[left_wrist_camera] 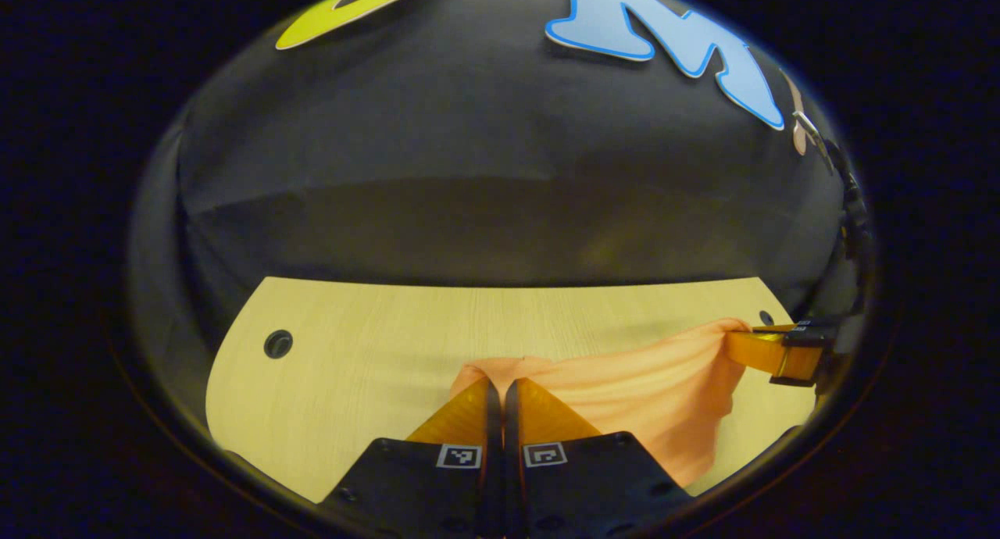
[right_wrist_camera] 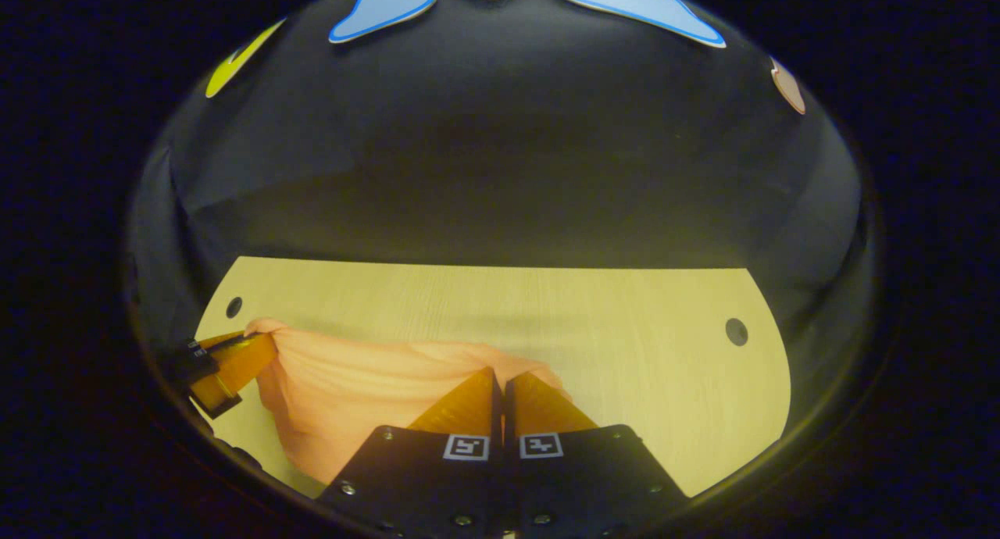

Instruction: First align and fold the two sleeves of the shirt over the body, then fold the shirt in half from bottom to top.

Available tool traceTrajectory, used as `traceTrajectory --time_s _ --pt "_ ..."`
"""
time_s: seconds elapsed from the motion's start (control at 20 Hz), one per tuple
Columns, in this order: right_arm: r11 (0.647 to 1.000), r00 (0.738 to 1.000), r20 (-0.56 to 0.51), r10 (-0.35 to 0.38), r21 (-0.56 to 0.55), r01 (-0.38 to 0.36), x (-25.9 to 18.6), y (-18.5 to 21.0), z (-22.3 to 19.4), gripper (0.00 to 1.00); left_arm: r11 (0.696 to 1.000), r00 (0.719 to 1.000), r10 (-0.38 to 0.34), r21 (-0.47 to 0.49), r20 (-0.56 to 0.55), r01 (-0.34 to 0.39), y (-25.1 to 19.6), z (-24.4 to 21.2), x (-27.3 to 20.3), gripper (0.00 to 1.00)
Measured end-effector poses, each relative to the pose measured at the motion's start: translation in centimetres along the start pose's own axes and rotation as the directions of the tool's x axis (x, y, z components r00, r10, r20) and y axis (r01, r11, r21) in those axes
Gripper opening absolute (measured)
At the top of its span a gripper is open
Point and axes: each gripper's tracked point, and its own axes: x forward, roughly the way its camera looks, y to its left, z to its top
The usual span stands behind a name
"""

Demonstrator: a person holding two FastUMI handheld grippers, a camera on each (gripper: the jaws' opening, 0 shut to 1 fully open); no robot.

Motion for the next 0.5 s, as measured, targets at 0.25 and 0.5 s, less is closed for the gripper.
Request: traceTrajectory --time_s 0.25,0.5 --pt "1.000 0.996 0.082 -0.025 0.003 0.025 3.7 0.0 1.6 0.00 0.998 0.999 0.013 0.056 0.052 -0.016 0.3 0.6 3.9 0.07" --pt "0.999 0.996 0.081 -0.043 0.013 0.042 4.3 -0.2 1.4 0.00 0.997 0.999 0.022 0.069 0.044 -0.025 -0.4 -0.7 6.5 0.05"
